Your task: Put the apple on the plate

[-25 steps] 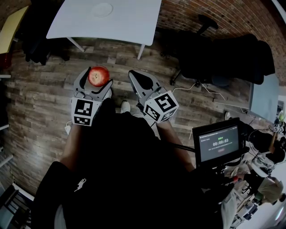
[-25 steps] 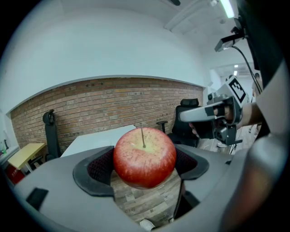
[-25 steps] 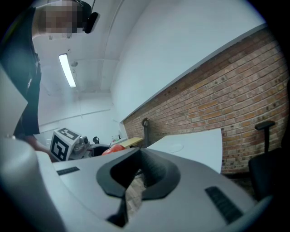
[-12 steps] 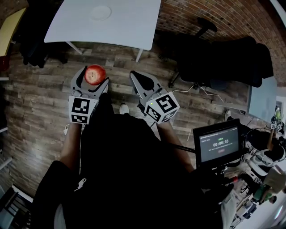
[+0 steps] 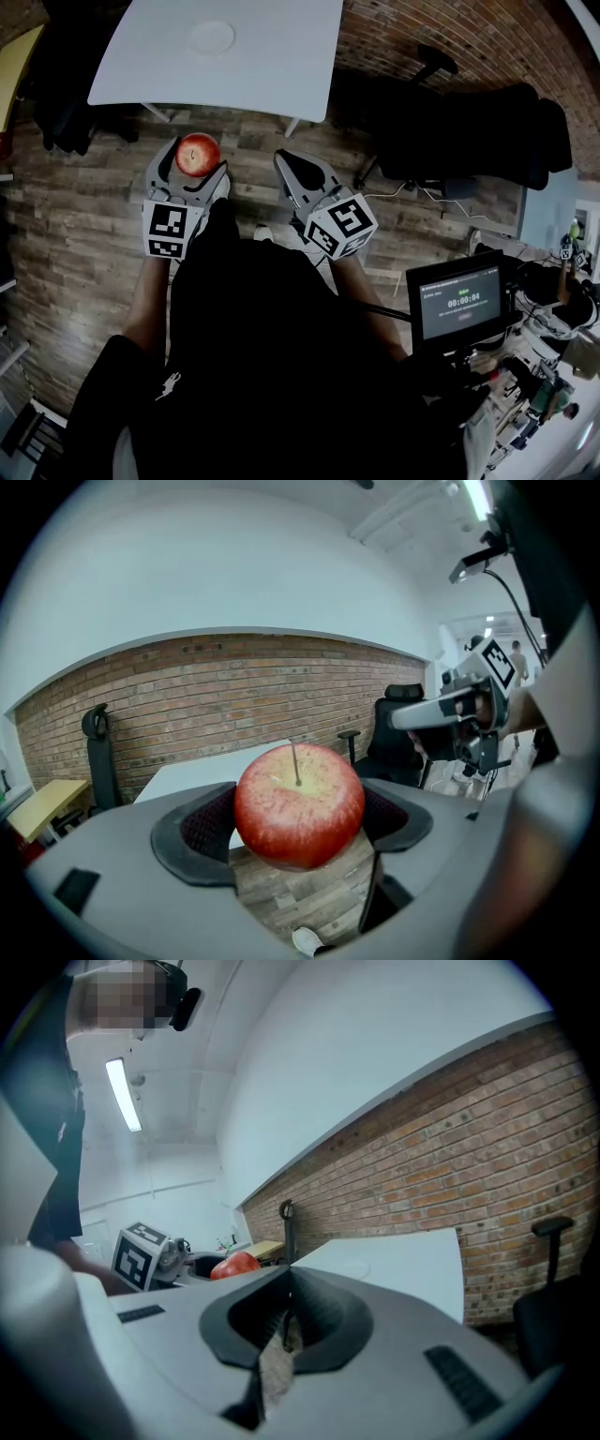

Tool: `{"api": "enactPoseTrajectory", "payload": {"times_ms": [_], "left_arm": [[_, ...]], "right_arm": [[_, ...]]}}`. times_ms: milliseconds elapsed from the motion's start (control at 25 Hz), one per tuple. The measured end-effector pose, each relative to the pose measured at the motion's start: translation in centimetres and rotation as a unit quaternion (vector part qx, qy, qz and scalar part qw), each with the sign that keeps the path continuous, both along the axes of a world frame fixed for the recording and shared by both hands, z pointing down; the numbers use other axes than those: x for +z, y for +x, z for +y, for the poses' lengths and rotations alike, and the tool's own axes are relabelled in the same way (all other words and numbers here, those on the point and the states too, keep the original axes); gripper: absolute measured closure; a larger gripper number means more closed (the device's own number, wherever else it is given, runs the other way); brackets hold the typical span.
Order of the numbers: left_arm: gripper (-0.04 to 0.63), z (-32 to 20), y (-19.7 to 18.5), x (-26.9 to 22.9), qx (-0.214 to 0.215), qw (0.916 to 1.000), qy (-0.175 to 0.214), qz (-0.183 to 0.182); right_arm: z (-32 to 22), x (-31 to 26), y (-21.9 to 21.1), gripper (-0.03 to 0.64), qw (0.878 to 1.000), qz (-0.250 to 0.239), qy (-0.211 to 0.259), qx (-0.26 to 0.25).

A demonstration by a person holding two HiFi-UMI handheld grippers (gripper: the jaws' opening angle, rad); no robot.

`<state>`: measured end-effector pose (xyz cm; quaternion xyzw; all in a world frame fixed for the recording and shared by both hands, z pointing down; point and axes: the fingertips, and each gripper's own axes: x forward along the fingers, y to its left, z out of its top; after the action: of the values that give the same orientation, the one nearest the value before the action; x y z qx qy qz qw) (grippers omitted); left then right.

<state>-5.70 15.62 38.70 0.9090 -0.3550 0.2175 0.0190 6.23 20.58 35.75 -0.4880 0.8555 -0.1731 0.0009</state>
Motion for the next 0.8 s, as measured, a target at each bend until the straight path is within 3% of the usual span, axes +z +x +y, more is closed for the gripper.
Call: {"api": "enactPoseTrajectory", "payload": {"times_ms": [800], "left_arm": [[0.19, -14.5, -4.1, 0.5, 0.055, 0.9981, -0.016, 0.023]], "right_arm": [[-13.3, -1.3, -5.6, 0.614, 0.999, 0.032, -0.01, 0.037]]}}
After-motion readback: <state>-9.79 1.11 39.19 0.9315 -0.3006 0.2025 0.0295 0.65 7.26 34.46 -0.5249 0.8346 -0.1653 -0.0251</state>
